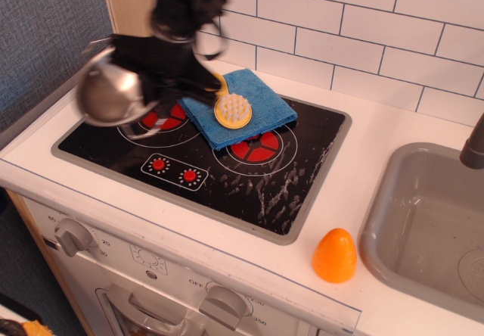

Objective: Move the bowl to the right middle edge of the stove.

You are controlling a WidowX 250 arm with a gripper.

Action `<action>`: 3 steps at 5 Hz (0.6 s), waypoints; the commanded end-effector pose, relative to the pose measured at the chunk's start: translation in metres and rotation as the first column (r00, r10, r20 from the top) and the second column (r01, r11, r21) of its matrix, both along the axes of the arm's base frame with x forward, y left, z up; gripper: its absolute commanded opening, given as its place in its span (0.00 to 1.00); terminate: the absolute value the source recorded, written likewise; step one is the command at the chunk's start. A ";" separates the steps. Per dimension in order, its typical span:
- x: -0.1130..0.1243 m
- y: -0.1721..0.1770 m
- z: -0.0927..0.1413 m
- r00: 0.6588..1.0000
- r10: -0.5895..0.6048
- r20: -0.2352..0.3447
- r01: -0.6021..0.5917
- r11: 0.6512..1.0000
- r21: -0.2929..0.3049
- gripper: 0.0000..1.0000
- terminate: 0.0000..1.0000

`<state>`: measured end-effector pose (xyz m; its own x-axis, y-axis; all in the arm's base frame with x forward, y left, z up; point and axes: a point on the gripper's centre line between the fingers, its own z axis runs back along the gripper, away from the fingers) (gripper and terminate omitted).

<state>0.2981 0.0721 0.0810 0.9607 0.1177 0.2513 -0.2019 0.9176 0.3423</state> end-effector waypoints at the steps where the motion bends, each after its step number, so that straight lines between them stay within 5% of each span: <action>1: 0.014 -0.077 0.008 0.979 -0.199 0.054 0.200 0.979 -0.023 0.00 0.00; 3: 0.015 -0.133 -0.021 0.948 -0.319 -0.006 0.318 0.947 -0.046 0.00 0.00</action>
<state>0.3137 -0.0603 0.0421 0.9637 -0.1879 0.1896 0.1227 0.9426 0.3105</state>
